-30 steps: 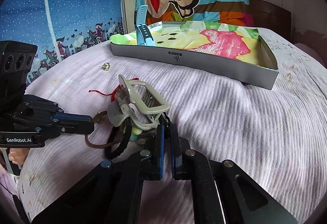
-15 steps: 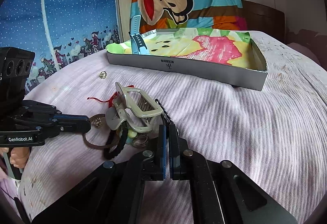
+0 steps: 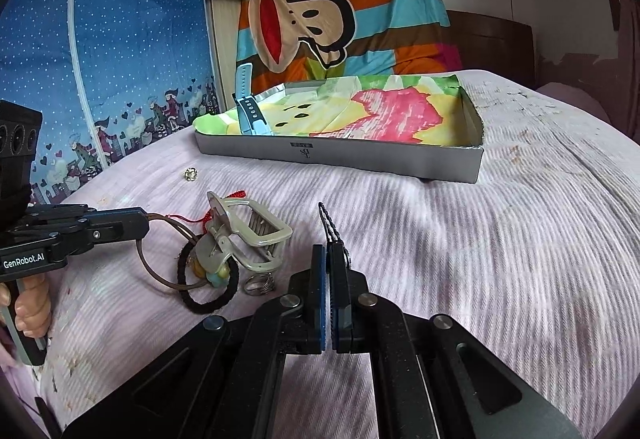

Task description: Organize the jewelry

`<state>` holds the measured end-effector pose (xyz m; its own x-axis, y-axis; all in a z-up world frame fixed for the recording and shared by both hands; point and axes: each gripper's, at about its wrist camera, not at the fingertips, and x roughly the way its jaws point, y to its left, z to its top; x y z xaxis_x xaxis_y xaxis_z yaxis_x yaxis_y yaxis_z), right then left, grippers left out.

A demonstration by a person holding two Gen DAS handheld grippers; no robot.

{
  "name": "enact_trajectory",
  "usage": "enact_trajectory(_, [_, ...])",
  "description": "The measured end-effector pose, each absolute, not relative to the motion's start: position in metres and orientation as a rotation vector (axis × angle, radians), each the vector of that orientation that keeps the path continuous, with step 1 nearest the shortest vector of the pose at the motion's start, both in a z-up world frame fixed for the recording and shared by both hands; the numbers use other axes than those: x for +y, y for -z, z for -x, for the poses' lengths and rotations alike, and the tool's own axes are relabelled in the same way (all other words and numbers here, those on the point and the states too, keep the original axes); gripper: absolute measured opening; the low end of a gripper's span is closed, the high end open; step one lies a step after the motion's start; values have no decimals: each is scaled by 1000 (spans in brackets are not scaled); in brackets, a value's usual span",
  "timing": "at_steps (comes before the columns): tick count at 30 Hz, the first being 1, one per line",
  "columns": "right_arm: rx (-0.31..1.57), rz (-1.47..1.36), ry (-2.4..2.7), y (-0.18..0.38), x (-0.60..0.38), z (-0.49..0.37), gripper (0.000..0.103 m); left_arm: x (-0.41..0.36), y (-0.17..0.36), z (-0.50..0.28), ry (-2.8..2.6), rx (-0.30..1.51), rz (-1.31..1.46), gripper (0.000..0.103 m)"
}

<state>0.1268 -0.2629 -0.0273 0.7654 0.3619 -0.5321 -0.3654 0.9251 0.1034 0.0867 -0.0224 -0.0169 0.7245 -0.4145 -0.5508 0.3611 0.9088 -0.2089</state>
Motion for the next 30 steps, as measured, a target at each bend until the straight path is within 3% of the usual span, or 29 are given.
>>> enact_trajectory(17, [540,-26,-403,21,-264,-128,2,-12,-20,-94,416,512,131,3])
enact_trajectory(30, [544,-33,-419,22,-263,-132,2,-14,-2,-99,453,596,186,3])
